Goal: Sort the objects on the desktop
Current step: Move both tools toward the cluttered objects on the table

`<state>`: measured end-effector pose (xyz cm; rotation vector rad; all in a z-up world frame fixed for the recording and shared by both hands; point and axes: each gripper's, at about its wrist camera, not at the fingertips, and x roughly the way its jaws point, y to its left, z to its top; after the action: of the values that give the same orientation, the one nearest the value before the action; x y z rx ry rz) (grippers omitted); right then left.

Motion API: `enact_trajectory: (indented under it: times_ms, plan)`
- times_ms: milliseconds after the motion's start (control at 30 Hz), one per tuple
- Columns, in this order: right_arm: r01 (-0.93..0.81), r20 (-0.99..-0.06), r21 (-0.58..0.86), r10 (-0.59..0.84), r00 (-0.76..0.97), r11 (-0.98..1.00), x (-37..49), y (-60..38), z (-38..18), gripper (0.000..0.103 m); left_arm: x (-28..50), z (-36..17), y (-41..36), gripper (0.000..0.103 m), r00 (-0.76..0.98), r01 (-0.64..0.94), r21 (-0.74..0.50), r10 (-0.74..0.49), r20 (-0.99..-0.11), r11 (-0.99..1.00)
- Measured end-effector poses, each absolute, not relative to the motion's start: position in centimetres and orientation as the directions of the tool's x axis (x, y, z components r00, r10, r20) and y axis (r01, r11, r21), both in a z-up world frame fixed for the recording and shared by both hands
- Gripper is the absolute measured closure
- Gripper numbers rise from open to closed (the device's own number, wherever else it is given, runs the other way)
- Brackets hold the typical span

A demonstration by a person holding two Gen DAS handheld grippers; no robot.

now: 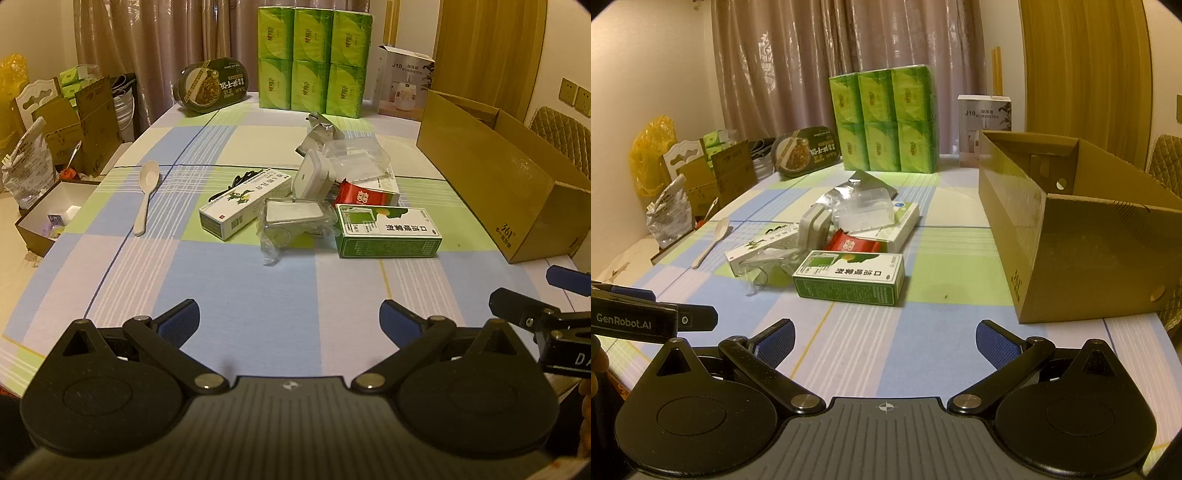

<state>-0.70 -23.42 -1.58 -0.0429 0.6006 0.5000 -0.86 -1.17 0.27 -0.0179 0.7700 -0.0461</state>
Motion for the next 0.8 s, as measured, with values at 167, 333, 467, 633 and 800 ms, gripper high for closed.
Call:
enact_trajectory:
  times_ms: [167,333,467,633,800]
  plan:
    - [-0.466,-0.555,0.103,0.439,0.707,0.879,-0.78,-23.45,-1.76,0.002,-0.83,0.25,-1.21,0.001,0.717,0.035,-0.034,-0.048,-0.696,0.999]
    - [-0.467,-0.556,0.102,0.439,0.705,0.879,-0.83,-23.44,-1.82,0.002,-0.81,0.27,-1.25,0.001,0.717,0.032,-0.034,-0.047,-0.695,0.999]
    - [-0.471,-0.561,0.101,0.441,0.701,0.877,-0.8,-23.38,-1.79,0.002,-0.81,0.31,-1.29,0.001,0.717,0.031,-0.034,-0.046,-0.695,0.999]
    - [-0.472,-0.563,0.099,0.441,0.699,0.876,-0.69,-23.37,-1.76,0.002,-0.65,0.52,-1.47,0.001,0.717,0.033,-0.037,-0.05,-0.695,0.999]
    - [-0.485,-0.555,0.086,0.446,0.702,0.87,-0.81,-23.17,-1.75,0.002,-0.6,0.59,-1.41,0.001,0.717,0.023,-0.043,-0.046,-0.696,0.999]
